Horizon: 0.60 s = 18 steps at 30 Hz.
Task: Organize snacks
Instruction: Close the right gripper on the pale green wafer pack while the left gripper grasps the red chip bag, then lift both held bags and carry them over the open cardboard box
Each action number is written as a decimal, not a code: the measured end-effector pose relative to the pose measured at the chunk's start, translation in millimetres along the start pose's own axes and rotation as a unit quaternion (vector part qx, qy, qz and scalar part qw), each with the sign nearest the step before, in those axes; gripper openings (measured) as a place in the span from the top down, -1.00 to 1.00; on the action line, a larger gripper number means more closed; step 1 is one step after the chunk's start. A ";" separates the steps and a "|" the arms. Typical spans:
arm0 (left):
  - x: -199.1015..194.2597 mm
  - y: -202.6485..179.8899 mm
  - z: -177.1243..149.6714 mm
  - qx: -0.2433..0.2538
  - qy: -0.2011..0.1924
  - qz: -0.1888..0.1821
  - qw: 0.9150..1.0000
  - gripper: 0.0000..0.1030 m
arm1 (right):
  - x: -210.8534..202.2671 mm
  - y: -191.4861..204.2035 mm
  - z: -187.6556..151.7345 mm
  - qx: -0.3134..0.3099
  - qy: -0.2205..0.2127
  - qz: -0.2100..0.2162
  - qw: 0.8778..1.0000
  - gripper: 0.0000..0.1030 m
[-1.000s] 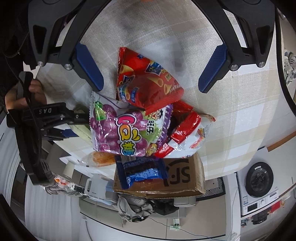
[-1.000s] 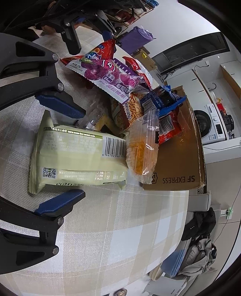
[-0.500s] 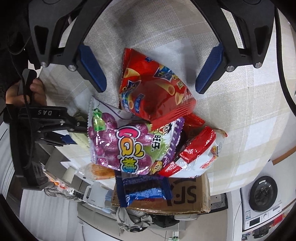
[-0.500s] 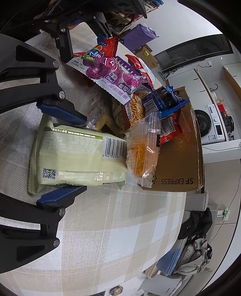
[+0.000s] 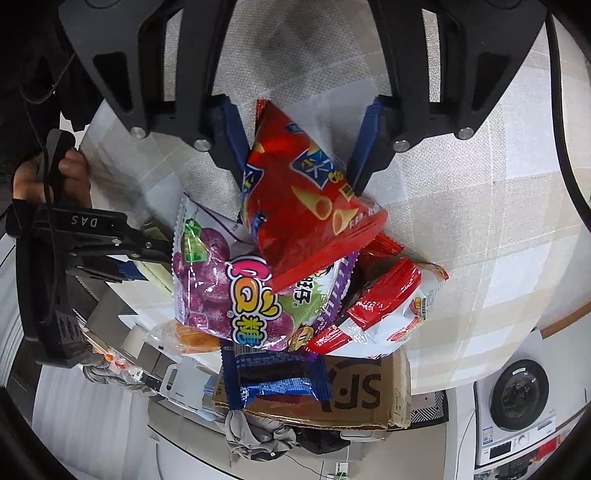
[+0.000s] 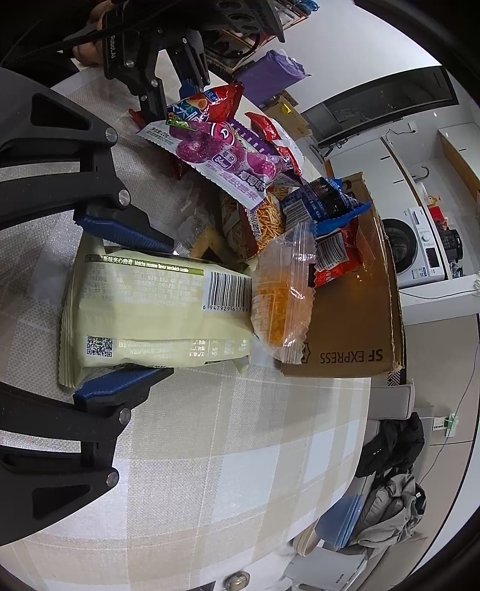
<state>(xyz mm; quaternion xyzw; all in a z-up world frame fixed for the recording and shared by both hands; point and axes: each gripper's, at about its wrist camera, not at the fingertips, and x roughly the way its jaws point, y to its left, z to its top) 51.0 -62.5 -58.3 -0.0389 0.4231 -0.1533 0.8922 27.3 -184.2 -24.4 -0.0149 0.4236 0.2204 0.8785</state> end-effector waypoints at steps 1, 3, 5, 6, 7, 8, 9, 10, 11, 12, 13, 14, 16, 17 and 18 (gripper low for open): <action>0.4 0.0 0.6 0.001 -0.001 0.000 1.000 0.09 | -0.2 0.1 0.0 0.000 0.000 0.000 1.000 -0.17; -1.3 0.0 0.8 0.003 -0.003 0.001 1.000 0.12 | -0.9 -0.2 -0.1 0.000 0.000 0.001 1.000 -0.17; -3.3 -0.8 0.3 0.004 -0.004 0.001 1.000 0.14 | -1.8 -2.1 -0.2 0.001 0.000 0.005 1.000 -0.17; -2.8 0.1 1.4 0.003 -0.004 -0.001 1.000 0.14 | -2.2 -3.5 -0.1 0.004 0.000 0.007 1.000 -0.17; -5.9 1.1 -1.3 0.002 -0.005 -0.003 1.000 0.15 | -2.8 -4.8 0.0 0.005 -0.001 0.010 1.000 -0.16; -6.2 2.2 -1.2 0.001 -0.006 -0.004 1.000 0.16 | -3.6 -6.6 -0.1 0.009 -0.002 0.013 1.000 -0.16; -6.8 3.2 -1.8 0.000 -0.006 -0.005 1.000 0.16 | -4.0 -8.2 -0.9 0.012 -0.002 0.016 1.000 -0.16; -8.3 3.9 -3.6 0.000 -0.006 -0.005 1.000 0.16 | -4.6 -10.0 -1.2 0.014 -0.002 0.020 1.000 -0.16; -8.6 4.8 -3.0 0.000 -0.007 -0.006 1.000 0.16 | -5.2 -12.1 -1.4 0.017 -0.003 0.024 1.000 -0.16; -8.9 5.7 -2.8 -0.001 -0.007 -0.007 1.000 0.16 | -6.0 -13.7 -1.2 0.019 -0.004 0.028 0.999 -0.16; -10.1 5.5 -3.9 -0.002 -0.007 -0.009 1.000 0.16 | -6.8 -14.6 -1.3 0.020 -0.005 0.029 0.999 -0.16; -11.6 6.4 -4.2 -0.004 -0.009 -0.012 1.000 0.16 | -7.7 -16.0 -0.9 0.022 -0.006 0.032 0.999 -0.16; -13.9 9.2 -4.1 -0.007 -0.012 -0.016 1.000 0.17 | -10.4 -19.0 -0.3 0.028 -0.013 0.043 0.999 -0.16; -15.5 10.8 -3.8 -0.009 -0.015 -0.016 1.000 0.17 | -12.0 -18.8 -0.5 0.028 -0.016 0.045 0.998 -0.16; -17.6 12.4 -3.7 -0.011 -0.018 -0.016 1.000 0.17 | -13.6 -18.8 -0.2 0.028 -0.019 0.045 0.998 -0.16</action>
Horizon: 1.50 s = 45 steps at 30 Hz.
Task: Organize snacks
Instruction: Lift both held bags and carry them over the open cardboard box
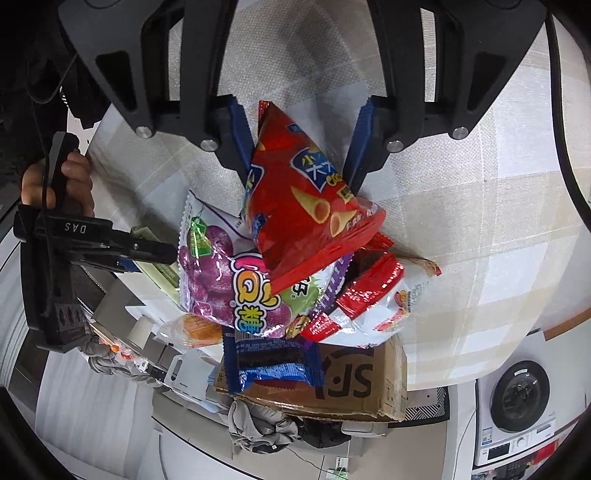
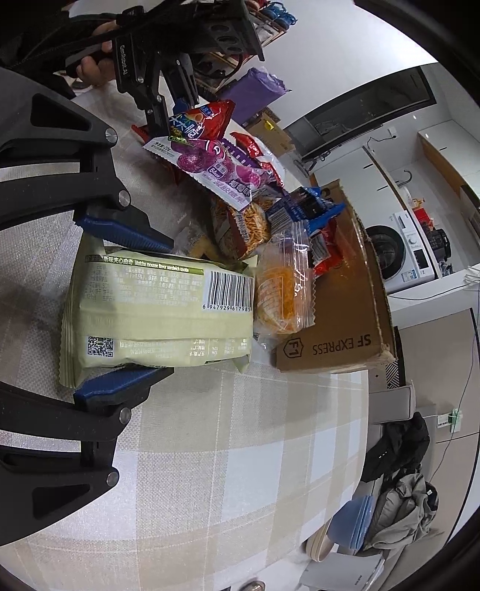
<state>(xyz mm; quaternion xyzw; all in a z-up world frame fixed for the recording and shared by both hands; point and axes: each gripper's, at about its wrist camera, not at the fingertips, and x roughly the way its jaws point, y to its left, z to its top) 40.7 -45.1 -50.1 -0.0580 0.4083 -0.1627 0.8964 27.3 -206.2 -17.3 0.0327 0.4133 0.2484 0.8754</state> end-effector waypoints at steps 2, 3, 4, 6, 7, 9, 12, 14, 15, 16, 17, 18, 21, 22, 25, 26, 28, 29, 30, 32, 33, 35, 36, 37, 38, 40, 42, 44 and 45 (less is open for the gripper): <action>-4.4 1.2 -1.1 -0.004 -0.005 -0.002 1.000 0.17 | -3.4 0.6 0.8 0.000 -0.008 0.007 1.000 -0.16; -6.8 2.3 -0.1 -0.006 -0.008 -0.004 1.000 0.17 | -4.6 1.1 1.4 0.000 -0.010 0.009 1.000 -0.16; -9.1 3.0 -0.8 -0.007 -0.011 -0.004 1.000 0.17 | -6.0 1.2 1.3 0.000 -0.012 0.010 1.000 -0.16; -13.8 2.7 -0.2 -0.007 -0.018 -0.004 1.000 0.17 | -8.7 2.8 2.0 -0.002 -0.019 0.014 1.000 -0.16; -16.1 1.9 -0.1 -0.007 -0.020 -0.003 1.000 0.17 | -9.9 3.9 2.0 -0.003 -0.021 0.014 1.000 -0.16; -21.0 0.2 1.1 -0.007 -0.025 -0.004 1.000 0.17 | -13.2 5.3 2.5 -0.005 -0.027 0.018 0.999 -0.16; -29.1 -3.1 2.8 -0.003 -0.033 -0.003 0.999 0.17 | -20.0 7.8 4.6 -0.008 -0.038 0.023 0.999 -0.16; -34.3 -5.7 2.2 -0.001 -0.037 -0.002 0.999 0.17 | -24.9 10.1 4.7 -0.008 -0.044 0.026 0.999 -0.16; -37.5 -6.4 3.0 0.000 -0.039 -0.002 0.999 0.17 | -27.4 11.0 5.3 -0.009 -0.048 0.028 0.998 -0.16; -40.2 -7.3 2.9 0.001 -0.041 -0.001 0.999 0.17 | -28.8 11.9 5.7 -0.011 -0.051 0.027 0.998 -0.16; -43.4 -7.9 2.9 0.001 -0.043 -0.001 0.999 0.17 | -30.6 12.8 6.0 -0.011 -0.053 0.028 0.998 -0.16; -47.0 -8.5 2.8 0.001 -0.045 -0.001 0.999 0.17 | -32.3 13.5 6.4 -0.012 -0.056 0.029 0.998 -0.16; -55.5 -10.3 3.7 0.002 -0.051 -0.001 0.999 0.17 | -35.7 13.6 8.3 -0.013 -0.064 0.032 0.997 -0.16; -56.2 -10.8 3.9 0.002 -0.053 0.000 0.999 0.17 | -37.5 14.0 8.7 -0.014 -0.067 0.034 0.997 -0.16; -63.9 -12.5 2.6 0.002 -0.058 0.000 0.998 0.17 | -42.0 15.2 9.9 -0.015 -0.077 0.037 0.996 -0.16; -66.6 -12.7 2.4 0.002 -0.060 0.000 0.998 0.17 | -43.6 15.6 10.5 -0.016 -0.080 0.039 0.996 -0.16; -71.9 -13.4 1.0 0.001 -0.064 -0.002 0.998 0.17 | -47.0 17.2 11.1 -0.017 -0.084 0.039 0.996 -0.16; -75.7 -13.7 0.2 0.000 -0.066 -0.003 0.998 0.17 | -48.1 17.5 11.6 -0.019 -0.087 0.040 0.995 -0.16; -77.3 -14.1 0.9 -0.001 -0.069 -0.003 0.998 0.17 | -49.9 18.1 12.3 -0.020 -0.090 0.041 0.995 -0.16; -82.9 -14.8 1.0 0.000 -0.073 -0.001 0.997 0.17 | -52.3 19.0 12.3 -0.021 -0.093 0.041 0.995 -0.16; -86.7 -14.8 0.7 -0.001 -0.077 0.000 0.997 0.17 | -53.6 19.2 12.6 -0.021 -0.095 0.041 0.994 -0.16; -89.9 -15.4 1.8 -0.003 -0.080 0.001 0.997 0.17 | -54.9 18.5 12.8 -0.020 -0.098 0.041 0.994 -0.16; -92.7 -15.8 1.7 -0.004 -0.082 0.003 0.997 0.17 | -55.9 18.3 13.1 -0.019 -0.100 0.040 0.994 -0.16; -93.8 -16.1 2.5 -0.005 -0.084 0.004 0.996 0.17 | -57.1 18.4 13.5 -0.019 -0.102 0.040 0.994 -0.16; -96.1 -16.3 2.8 -0.006 -0.085 0.007 0.996 0.17 | -58.2 18.7 13.9 -0.019 -0.102 0.040 0.994 -0.16; -99.9 -17.7 4.1 -0.006 -0.088 0.012 0.996 0.17 | -59.4 19.2 14.5 -0.018 -0.104 0.038 0.994 -0.16; -105.1 -19.9 5.9 -0.010 -0.093 0.021 0.995 0.17 | -61.5 20.2 15.7 -0.018 -0.105 0.032 0.994 -0.16; -104.9 -22.6 11.0 -0.012 -0.097 0.027 0.995 0.17 | -62.6 20.8 16.7 -0.015 -0.105 0.031 0.994 -0.16; -107.3 -24.0 12.7 -0.012 -0.099 0.035 0.994 0.17 | -63.4 21.1 17.1 -0.013 -0.106 0.030 0.994 -0.16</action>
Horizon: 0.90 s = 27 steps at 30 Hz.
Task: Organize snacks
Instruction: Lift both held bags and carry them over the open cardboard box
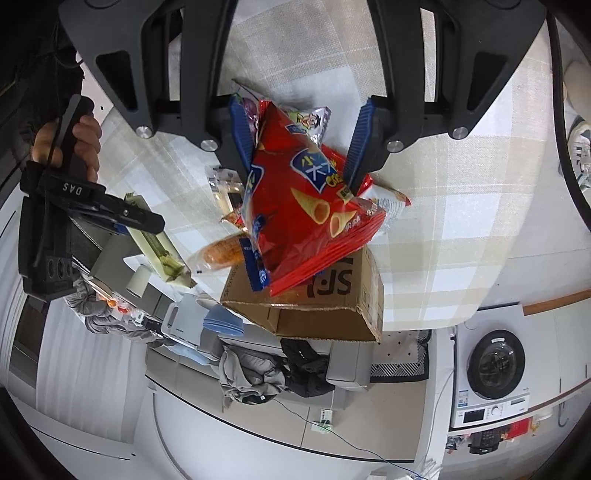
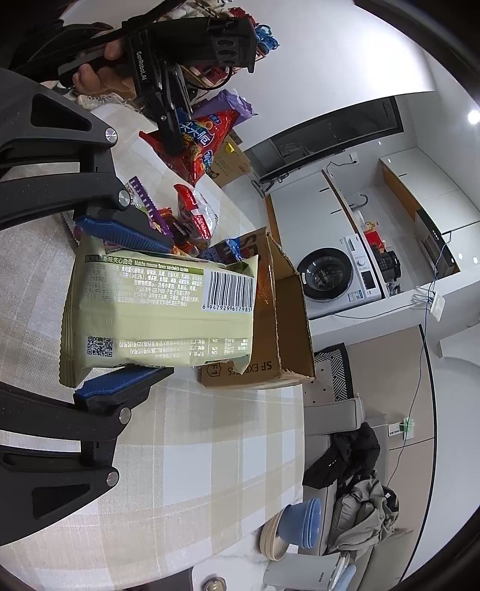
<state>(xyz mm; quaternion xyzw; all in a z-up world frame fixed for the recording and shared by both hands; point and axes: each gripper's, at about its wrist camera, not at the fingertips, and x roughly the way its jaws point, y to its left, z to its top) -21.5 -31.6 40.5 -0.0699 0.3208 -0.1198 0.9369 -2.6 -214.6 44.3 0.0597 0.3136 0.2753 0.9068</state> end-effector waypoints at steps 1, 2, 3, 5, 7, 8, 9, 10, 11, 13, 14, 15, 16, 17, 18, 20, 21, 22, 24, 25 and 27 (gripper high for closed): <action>-0.2 -1.1 2.8 0.002 -0.003 0.008 1.000 0.16 | -0.2 1.1 1.1 -0.001 0.000 -0.003 1.000 -0.16; -1.3 -2.6 4.4 0.004 -0.006 0.015 1.000 0.16 | -0.4 2.4 2.1 -0.002 -0.001 -0.006 1.000 -0.16; -2.4 -3.7 7.0 0.005 -0.009 0.020 1.000 0.17 | -1.1 3.6 3.1 -0.003 -0.002 -0.007 1.000 -0.16; -4.7 -5.4 11.3 0.005 -0.013 0.023 1.000 0.16 | -2.7 5.3 4.3 -0.005 -0.004 -0.006 1.000 -0.16; -3.9 -6.3 15.3 0.005 -0.014 0.025 1.000 0.16 | -5.0 7.1 7.3 -0.008 -0.007 -0.010 1.000 -0.16; -3.8 -7.1 16.9 0.005 -0.013 0.025 1.000 0.16 | -6.2 8.2 8.8 -0.010 -0.009 -0.011 1.000 -0.16; -2.7 -7.6 19.7 0.006 -0.013 0.026 1.000 0.16 | -6.9 9.0 10.4 -0.011 -0.010 -0.011 1.000 -0.16; -1.6 -8.7 21.8 0.008 -0.012 0.028 0.999 0.16 | -7.1 10.3 11.5 -0.012 -0.010 -0.013 1.000 -0.16; -1.2 -9.6 23.0 0.009 -0.011 0.032 0.999 0.16 | -7.0 11.3 13.4 -0.013 -0.010 -0.014 1.000 -0.16; 0.3 -11.1 27.1 0.010 -0.011 0.035 0.999 0.16 | -8.1 14.2 16.0 -0.016 -0.009 -0.016 1.000 -0.16; -0.4 -11.5 27.7 0.010 -0.011 0.034 0.999 0.16 | -8.0 15.1 17.3 -0.017 -0.009 -0.016 1.000 -0.16; 0.7 -13.0 29.3 0.011 -0.011 0.035 0.999 0.16 | -7.5 15.9 18.8 -0.018 -0.007 -0.015 1.000 -0.16; 0.5 -14.1 30.9 0.012 -0.010 0.038 0.999 0.16 | -8.9 18.6 18.7 -0.018 -0.007 -0.015 1.000 -0.16; 0.8 -14.3 32.2 0.012 -0.010 0.041 0.999 0.16 | -7.9 19.4 20.0 -0.019 -0.006 -0.015 1.000 -0.16; 1.2 -14.2 33.7 0.010 -0.009 0.043 0.999 0.16 | -7.3 20.6 21.4 -0.020 -0.005 -0.016 1.000 -0.16; 6.5 -12.7 36.8 0.008 -0.008 0.044 0.999 0.16 | -6.5 23.3 25.0 -0.021 -0.005 -0.016 1.000 -0.16; 7.3 -12.2 38.7 0.007 -0.008 0.046 0.999 0.16 | -6.2 24.5 26.5 -0.022 -0.005 -0.015 1.000 -0.16; 11.1 -11.3 42.3 0.006 -0.007 0.048 0.999 0.16 | -5.8 25.8 28.3 -0.022 -0.004 -0.014 1.000 -0.16; 11.7 -11.0 44.6 0.005 -0.007 0.049 0.999 0.16 | -4.7 27.7 31.9 -0.025 -0.004 -0.015 1.000 -0.16; 14.2 -10.3 46.8 0.004 -0.006 0.049 0.999 0.16 | -5.1 28.7 32.7 -0.026 -0.005 -0.016 1.000 -0.16; 15.9 -9.6 49.8 0.002 -0.006 0.052 0.999 0.16 | -4.1 28.2 36.9 -0.023 -0.005 -0.014 1.000 -0.16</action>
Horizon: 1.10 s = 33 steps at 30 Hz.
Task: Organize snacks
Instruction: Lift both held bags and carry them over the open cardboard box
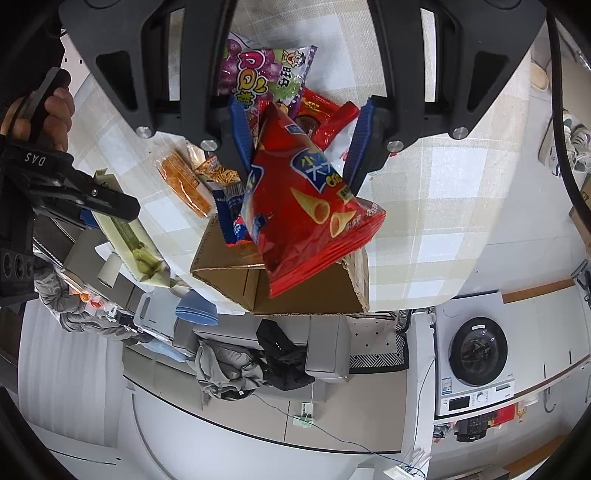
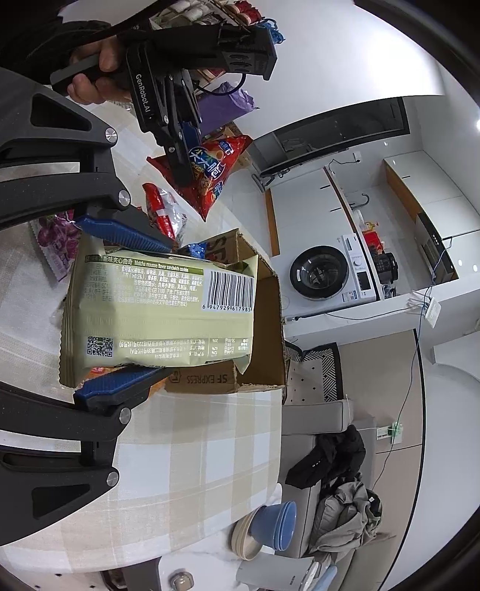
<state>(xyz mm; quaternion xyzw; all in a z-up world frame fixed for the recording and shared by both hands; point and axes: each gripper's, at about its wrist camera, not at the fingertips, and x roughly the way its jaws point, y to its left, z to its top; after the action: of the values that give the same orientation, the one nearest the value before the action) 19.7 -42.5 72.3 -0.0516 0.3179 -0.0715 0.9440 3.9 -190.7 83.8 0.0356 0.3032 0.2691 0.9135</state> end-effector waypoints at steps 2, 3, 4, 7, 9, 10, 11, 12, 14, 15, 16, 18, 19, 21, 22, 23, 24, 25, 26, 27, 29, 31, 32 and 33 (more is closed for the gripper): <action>2.4 1.5 4.7 -0.003 0.000 0.001 1.000 0.16 | 2.8 -2.2 5.1 0.003 0.001 0.001 1.000 -0.16; 5.8 1.4 7.8 -0.004 0.000 0.001 1.000 0.16 | 3.2 -2.3 7.1 0.003 0.001 -0.001 1.000 -0.16; 7.5 2.2 10.4 -0.006 0.001 0.002 1.000 0.16 | 4.2 -2.4 9.6 0.003 0.001 -0.003 1.000 -0.16; 14.3 5.4 20.3 -0.008 0.000 0.005 1.000 0.16 | 7.0 -3.8 15.0 0.006 0.002 -0.003 1.000 -0.16; 19.3 6.6 26.8 -0.009 -0.001 0.006 1.000 0.16 | 8.8 -4.9 17.7 0.008 0.003 -0.003 1.000 -0.16; 21.8 7.0 29.4 -0.010 -0.001 0.006 1.000 0.16 | 9.9 -5.6 19.6 0.009 0.003 -0.004 1.000 -0.16; 24.3 7.4 32.3 -0.010 -0.001 0.006 1.000 0.16 | 11.4 -6.4 21.7 0.010 0.005 -0.005 1.000 -0.16; 27.1 7.8 35.3 -0.010 0.000 0.007 1.000 0.16 | 12.4 -7.2 23.8 0.011 0.005 -0.006 1.000 -0.16; 30.8 7.1 39.4 -0.011 0.000 0.008 1.000 0.16 | 14.8 -10.2 27.5 0.014 0.007 -0.006 1.000 -0.16; 33.9 7.6 42.4 -0.011 0.001 0.008 1.000 0.16 | 16.3 -11.4 29.3 0.014 0.008 -0.006 1.000 -0.16; 38.8 8.4 47.1 -0.012 0.002 0.008 1.000 0.16 | 17.9 -12.2 31.8 0.013 0.009 -0.006 1.000 -0.16; 45.9 8.6 53.0 -0.014 0.005 0.008 1.000 0.16 | 20.8 -13.7 36.5 0.012 0.012 -0.009 1.000 -0.16; 50.5 9.5 56.9 -0.014 0.006 0.008 1.000 0.16 | 22.6 -14.3 38.9 0.012 0.013 -0.010 1.000 -0.16; 57.0 9.5 62.5 -0.013 0.006 0.009 1.000 0.16 | 25.9 -15.4 43.8 0.011 0.015 -0.012 1.000 -0.16; 59.8 8.6 63.7 -0.012 0.006 0.010 1.000 0.16 | 27.5 -15.3 45.0 0.010 0.016 -0.013 1.000 -0.16; 62.8 8.7 66.3 -0.012 0.007 0.010 1.000 0.16 | 29.8 -15.3 47.3 0.009 0.017 -0.014 1.000 -0.16; 66.7 9.0 69.3 -0.013 0.007 0.011 1.000 0.16 | 31.9 -14.9 49.8 0.007 0.018 -0.014 1.000 -0.16; 69.7 7.9 72.5 -0.012 0.007 0.011 1.000 0.16 | 34.1 -15.7 52.2 0.006 0.019 -0.015 1.000 -0.16; 72.6 7.9 74.9 -0.012 0.007 0.012 1.000 0.16 | 36.2 -17.0 54.2 0.006 0.021 -0.015 1.000 -0.16; 75.3 7.9 76.9 -0.012 0.008 0.013 1.000 0.16 | 38.7 -16.8 56.7 0.005 0.023 -0.015 1.000 -0.16; 80.4 8.8 80.1 -0.012 0.008 0.012 1.000 0.16 | 42.9 -16.3 61.5 0.001 0.026 -0.019 0.999 -0.16; 84.8 8.5 84.9 -0.010 0.007 0.013 1.000 0.16 | 47.9 -16.8 66.1 -0.002 0.029 -0.018 0.999 -0.16; 87.0 8.2 87.5 -0.010 0.007 0.012 1.000 0.16 | 50.1 -17.2 67.9 -0.003 0.030 -0.018 0.999 -0.16; 89.4 8.0 89.6 -0.009 0.006 0.012 1.000 0.16 | 52.6 -17.7 69.3 -0.004 0.031 -0.018 0.999 -0.16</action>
<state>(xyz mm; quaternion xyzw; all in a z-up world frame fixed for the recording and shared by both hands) 145.3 -44.9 89.1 -0.0556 0.3251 -0.0577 0.9423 87.3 -172.1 108.0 0.0176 0.3310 0.2546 0.9085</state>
